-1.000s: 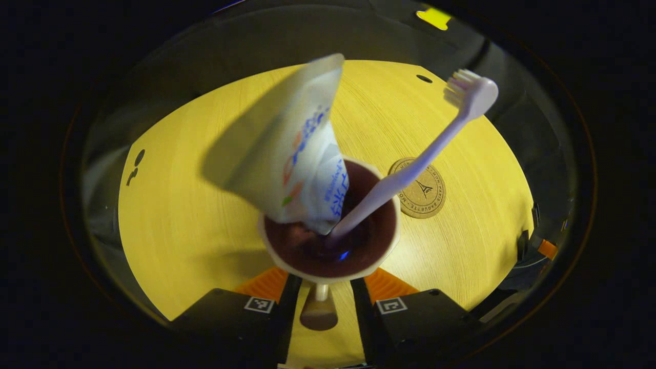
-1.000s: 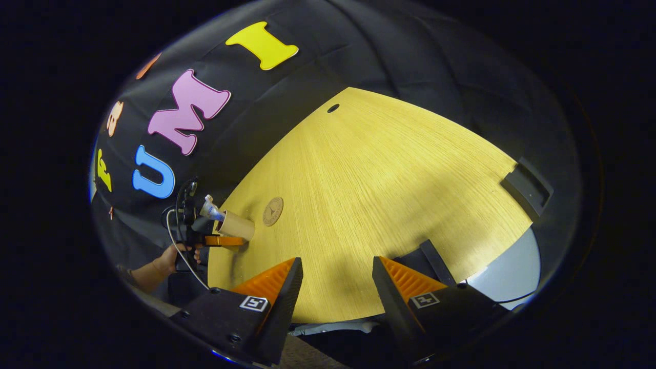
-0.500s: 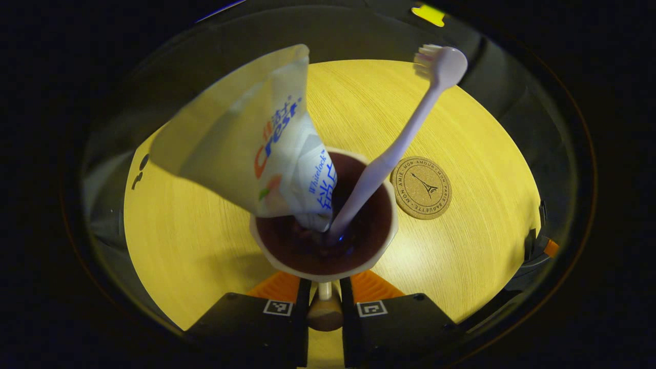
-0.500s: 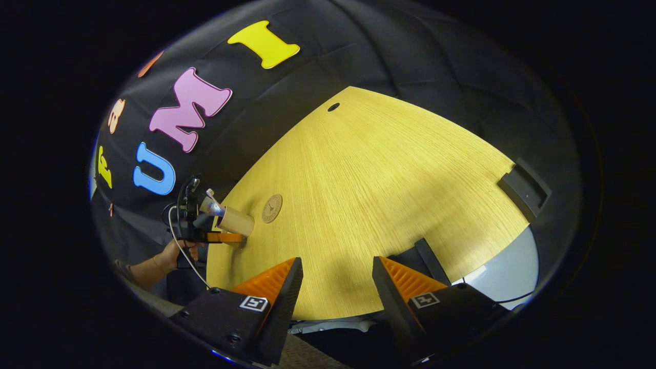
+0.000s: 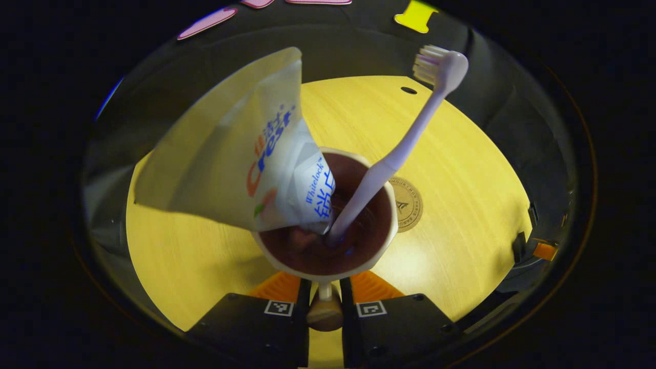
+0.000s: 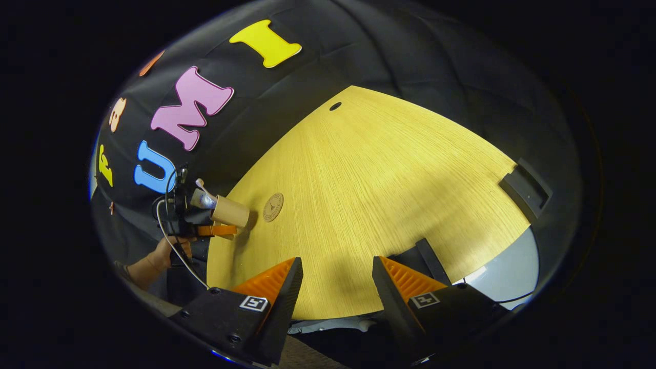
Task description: Put the toothbrush and toothpaste on the desktop into the cup, then pick up the cup and place it on the coaster on the desktop.
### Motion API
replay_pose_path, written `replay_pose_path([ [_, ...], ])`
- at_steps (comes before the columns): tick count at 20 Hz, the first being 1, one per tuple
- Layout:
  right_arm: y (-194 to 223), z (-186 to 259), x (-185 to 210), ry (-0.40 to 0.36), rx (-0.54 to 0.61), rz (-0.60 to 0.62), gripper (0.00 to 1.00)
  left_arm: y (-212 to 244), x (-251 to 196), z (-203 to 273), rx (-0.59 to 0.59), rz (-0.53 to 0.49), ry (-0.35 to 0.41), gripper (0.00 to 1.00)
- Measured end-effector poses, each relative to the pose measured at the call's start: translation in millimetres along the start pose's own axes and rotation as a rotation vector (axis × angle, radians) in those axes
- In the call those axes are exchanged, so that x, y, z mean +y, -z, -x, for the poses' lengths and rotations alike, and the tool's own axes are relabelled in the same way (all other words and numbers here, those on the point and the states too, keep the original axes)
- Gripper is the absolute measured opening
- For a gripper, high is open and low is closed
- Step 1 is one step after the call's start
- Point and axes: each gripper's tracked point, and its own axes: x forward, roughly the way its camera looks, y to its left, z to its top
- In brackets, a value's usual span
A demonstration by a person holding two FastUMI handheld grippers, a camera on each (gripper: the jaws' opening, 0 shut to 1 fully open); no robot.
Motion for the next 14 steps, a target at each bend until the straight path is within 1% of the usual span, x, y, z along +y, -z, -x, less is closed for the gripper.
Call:
replay_pose_path([
  [1, 0, 1, -1, 0.001, -0.002, -0.002, 0.84, -6, -6, 0, -0.004, -0.011, 0.007, 0.34],
  [2, 0, 1, -1, 0.000, -0.004, -0.004, 0.84, -11, -12, -2, -0.007, -0.025, 0.012, 0.34],
  [3, -1, 3, -2, 0.002, -0.008, -0.008, 0.84, -14, -19, -4, -0.006, -0.041, 0.015, 0.30],
  [7, -2, 12, -12, 0.012, -0.026, -0.030, 0.84, -24, -45, -16, 0.012, -0.091, 0.035, 0.30],
  [8, -3, 14, -14, 0.017, -0.031, -0.035, 0.84, -26, -51, -19, 0.016, -0.099, 0.042, 0.34],
  [9, -4, 15, -16, 0.021, -0.035, -0.038, 0.84, -26, -54, -22, 0.020, -0.108, 0.046, 0.30],
  [10, -5, 17, -18, 0.021, -0.040, -0.045, 0.84, -26, -58, -24, 0.025, -0.117, 0.047, 0.34],
  [11, -7, 20, -19, 0.019, -0.046, -0.055, 0.84, -27, -62, -28, 0.029, -0.126, 0.047, 0.30],
  [12, -8, 21, -20, 0.019, -0.051, -0.063, 0.84, -28, -66, -32, 0.034, -0.134, 0.048, 0.30],
  [13, -8, 23, -22, 0.022, -0.053, -0.070, 0.84, -27, -70, -35, 0.040, -0.140, 0.050, 0.34],
  [14, -9, 24, -24, 0.024, -0.057, -0.076, 0.84, -27, -73, -37, 0.047, -0.146, 0.051, 0.34],
])
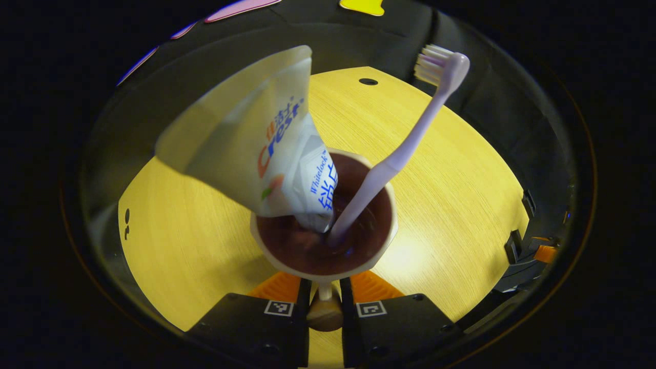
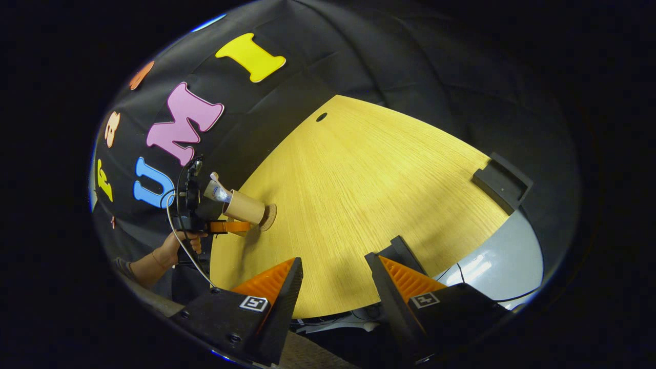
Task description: Put the toothbrush and toothpaste on the desktop into the cup, then pick up the cup and place it on the coaster on the desktop.
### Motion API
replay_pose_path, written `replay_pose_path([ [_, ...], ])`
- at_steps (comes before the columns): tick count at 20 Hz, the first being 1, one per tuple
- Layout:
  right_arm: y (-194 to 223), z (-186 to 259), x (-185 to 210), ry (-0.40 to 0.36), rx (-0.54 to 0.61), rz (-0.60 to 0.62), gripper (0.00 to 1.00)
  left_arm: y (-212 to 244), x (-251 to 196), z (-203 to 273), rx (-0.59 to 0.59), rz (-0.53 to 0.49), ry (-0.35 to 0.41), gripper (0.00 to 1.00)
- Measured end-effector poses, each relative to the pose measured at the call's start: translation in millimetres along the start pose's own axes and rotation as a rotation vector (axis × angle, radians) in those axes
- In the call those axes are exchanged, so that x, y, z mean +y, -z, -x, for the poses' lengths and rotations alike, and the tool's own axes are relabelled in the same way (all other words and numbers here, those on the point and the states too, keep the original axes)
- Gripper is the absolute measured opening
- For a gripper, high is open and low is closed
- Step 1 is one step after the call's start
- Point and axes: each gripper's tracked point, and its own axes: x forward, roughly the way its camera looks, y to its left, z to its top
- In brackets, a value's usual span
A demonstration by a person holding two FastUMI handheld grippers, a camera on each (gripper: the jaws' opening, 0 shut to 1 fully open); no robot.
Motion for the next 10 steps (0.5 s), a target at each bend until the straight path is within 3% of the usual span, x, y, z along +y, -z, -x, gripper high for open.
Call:
replay_pose_path([
  [1, -0.5, 1.3, -1.5, 0.003, -0.003, -0.005, 0.84, 0.6, -0.8, -2.3, 0.006, -0.004, 0.000, 0.30],
  [4, -2.8, 6.5, -5.0, 0.003, -0.015, -0.020, 0.84, 3.4, -1.5, -3.7, 0.017, -0.009, 0.002, 0.34],
  [10, -6.2, 6.1, -6.0, 0.011, -0.020, -0.026, 0.88, 0.5, -2.9, -7.1, 0.021, -0.029, -0.002, 0.30],
])
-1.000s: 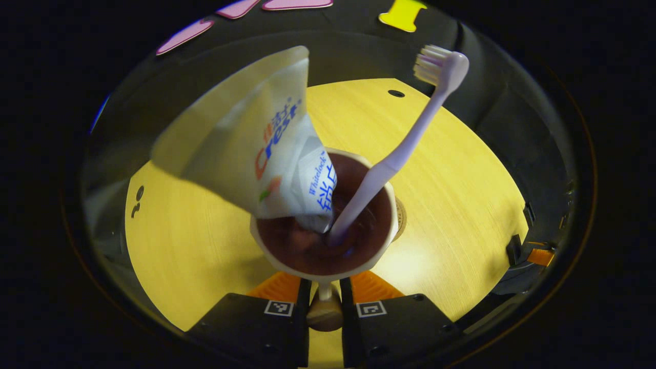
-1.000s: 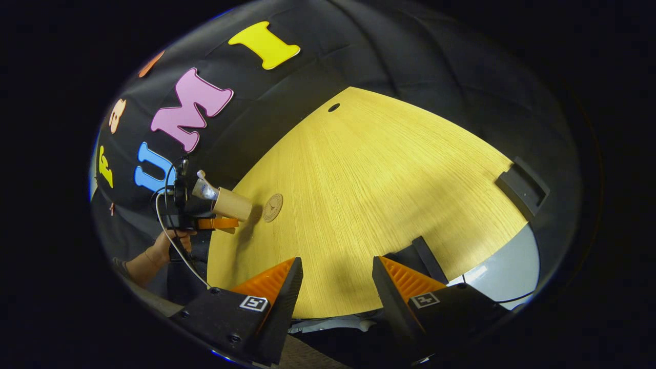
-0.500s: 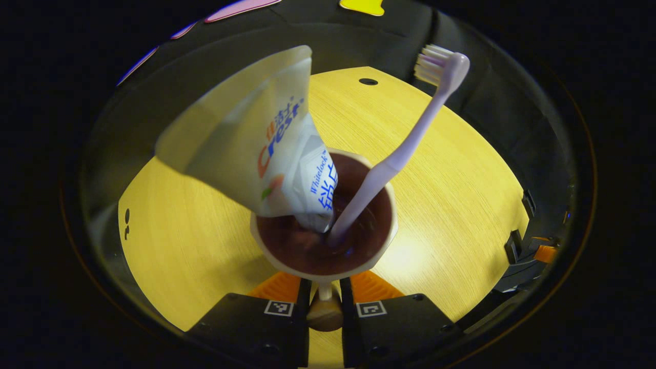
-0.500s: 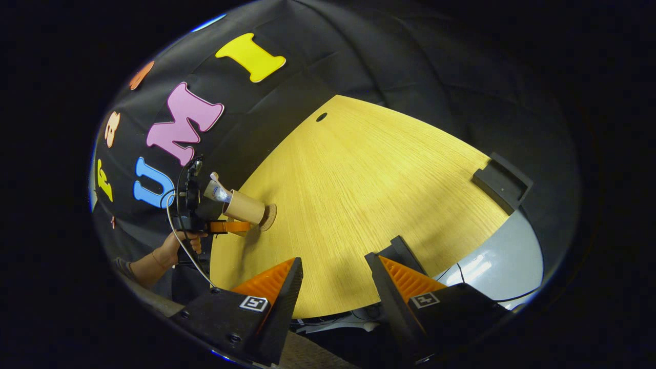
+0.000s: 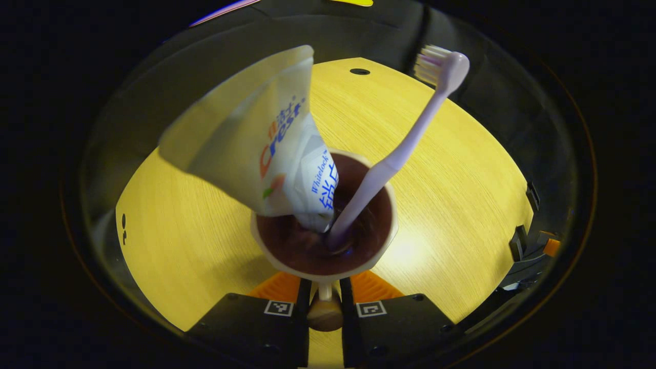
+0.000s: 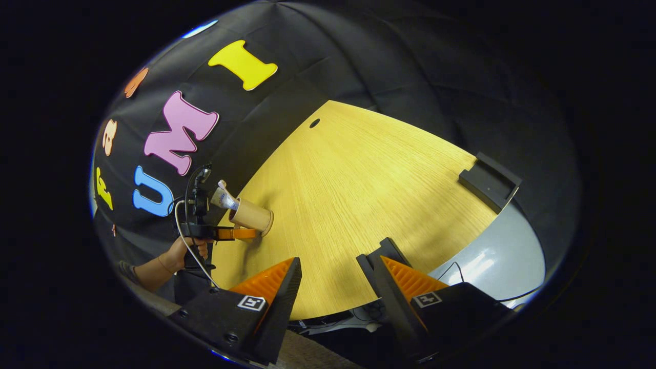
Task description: Put the toothbrush and toothpaste on the desktop into the cup, then pick up the cup and place it on the coaster on the desktop.
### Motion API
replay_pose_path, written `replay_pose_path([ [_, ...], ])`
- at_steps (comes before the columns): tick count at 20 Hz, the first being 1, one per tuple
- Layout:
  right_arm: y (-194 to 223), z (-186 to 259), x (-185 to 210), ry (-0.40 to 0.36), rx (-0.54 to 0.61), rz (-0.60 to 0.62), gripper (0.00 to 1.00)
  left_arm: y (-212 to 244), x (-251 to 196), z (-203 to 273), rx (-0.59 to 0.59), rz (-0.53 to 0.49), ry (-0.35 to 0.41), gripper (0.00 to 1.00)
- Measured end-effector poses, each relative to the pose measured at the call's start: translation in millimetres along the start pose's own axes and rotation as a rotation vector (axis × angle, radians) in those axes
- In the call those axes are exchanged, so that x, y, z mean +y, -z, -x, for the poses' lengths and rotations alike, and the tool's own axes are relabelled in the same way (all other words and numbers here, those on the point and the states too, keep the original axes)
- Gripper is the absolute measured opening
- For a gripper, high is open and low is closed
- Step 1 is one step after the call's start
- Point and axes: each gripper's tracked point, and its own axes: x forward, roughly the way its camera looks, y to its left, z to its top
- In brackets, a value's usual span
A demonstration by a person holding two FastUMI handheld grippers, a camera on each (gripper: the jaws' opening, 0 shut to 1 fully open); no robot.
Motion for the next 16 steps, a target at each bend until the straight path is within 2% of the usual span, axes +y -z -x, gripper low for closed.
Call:
replay_pose_path([
  [1, 2, 0, 2, -0.003, 0.004, 0.001, 0.89, 4, -1, -4, 0.009, 0.000, -0.002, 0.30],
  [2, 1, -2, 3, -0.005, 0.008, 0.002, 0.89, 3, -2, -4, 0.006, 0.003, 0.000, 0.35],
  [3, 1, -3, 3, -0.006, 0.010, 0.001, 0.89, 4, -2, -2, 0.016, 0.002, 0.000, 0.30],
  [4, 2, -4, 4, -0.008, 0.012, -0.001, 0.90, 3, -4, -3, 0.016, 0.001, 0.000, 0.31],
  [5, 1, -4, 5, -0.009, 0.014, -0.005, 0.91, 5, -3, -3, 0.017, -0.006, -0.013, 0.36],
  [6, 0, -5, 6, -0.007, 0.014, -0.007, 0.91, 6, -4, 0, 0.011, -0.008, -0.011, 0.34],
  [8, -2, -8, 7, -0.005, 0.012, -0.008, 0.92, 0, -5, 7, -0.006, -0.006, 0.005, 0.40],
  [10, -2, -10, 10, -0.011, 0.016, -0.006, 0.92, 1, -5, 14, -0.015, -0.005, 0.004, 0.60],
  [12, 0, -13, 16, -0.020, 0.026, 0.005, 0.92, 3, -5, 24, -0.032, 0.002, 0.007, 0.67],
  [14, 0, -19, 26, -0.031, 0.041, 0.024, 0.92, 4, -6, 37, -0.060, 0.015, 0.011, 0.70],
  [15, 0, -22, 33, -0.041, 0.049, 0.036, 0.92, 4, -5, 44, -0.079, 0.022, 0.014, 0.67],
  [16, 1, -27, 40, -0.052, 0.058, 0.048, 0.92, 5, -5, 53, -0.098, 0.028, 0.016, 0.71],
])
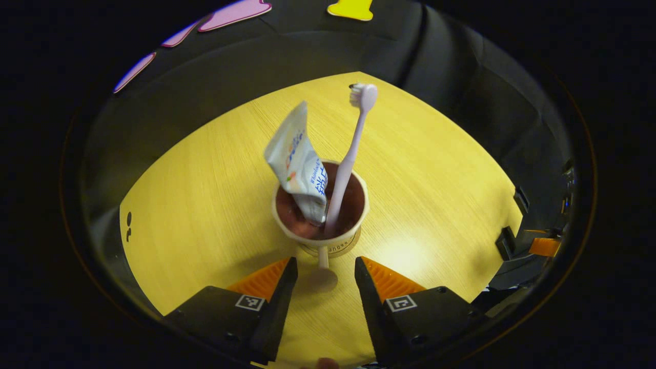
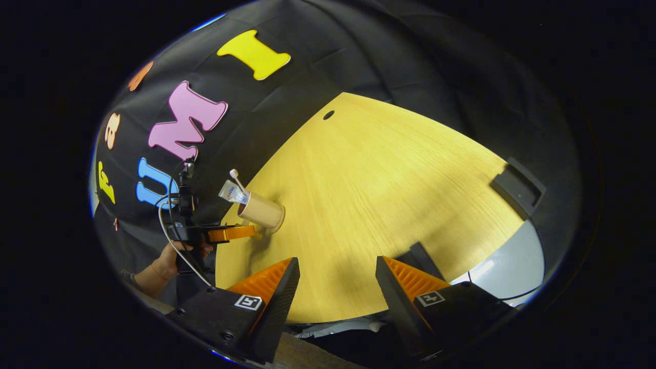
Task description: Put the toothbrush and toothpaste on the desktop into the cup, then pick up the cup and place it on the coaster on the desktop.
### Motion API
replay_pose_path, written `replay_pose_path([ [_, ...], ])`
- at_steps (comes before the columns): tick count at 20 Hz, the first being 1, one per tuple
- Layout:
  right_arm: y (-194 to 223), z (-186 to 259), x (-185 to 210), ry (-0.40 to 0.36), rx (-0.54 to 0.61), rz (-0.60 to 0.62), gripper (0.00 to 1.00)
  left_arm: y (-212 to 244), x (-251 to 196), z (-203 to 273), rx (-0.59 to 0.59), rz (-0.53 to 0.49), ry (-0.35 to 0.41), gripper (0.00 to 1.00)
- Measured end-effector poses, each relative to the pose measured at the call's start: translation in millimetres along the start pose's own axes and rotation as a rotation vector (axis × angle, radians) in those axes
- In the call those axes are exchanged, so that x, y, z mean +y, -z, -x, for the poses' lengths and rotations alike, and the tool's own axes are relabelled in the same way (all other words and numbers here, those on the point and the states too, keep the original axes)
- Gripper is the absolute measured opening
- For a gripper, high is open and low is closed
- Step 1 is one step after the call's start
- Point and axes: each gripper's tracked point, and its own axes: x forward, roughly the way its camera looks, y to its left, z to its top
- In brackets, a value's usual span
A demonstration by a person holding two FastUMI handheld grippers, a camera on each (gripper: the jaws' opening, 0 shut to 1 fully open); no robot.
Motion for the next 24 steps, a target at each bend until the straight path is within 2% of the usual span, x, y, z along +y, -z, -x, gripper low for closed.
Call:
replay_pose_path([
  [5, 6, -26, 41, -0.061, 0.061, 0.082, 0.92, 10, 16, 48, -0.096, 0.058, -0.024, 0.74],
  [11, 20, -49, 96, -0.142, 0.147, 0.194, 0.92, 47, 56, 98, -0.185, 0.229, -0.092, 0.74],
  [18, 28, -66, 145, -0.190, 0.205, 0.281, 0.92, 137, 89, 134, -0.164, 0.400, -0.158, 0.74],
  [24, 29, -72, 165, -0.205, 0.219, 0.285, 0.92, 186, 87, 146, -0.154, 0.490, -0.169, 0.74],
])
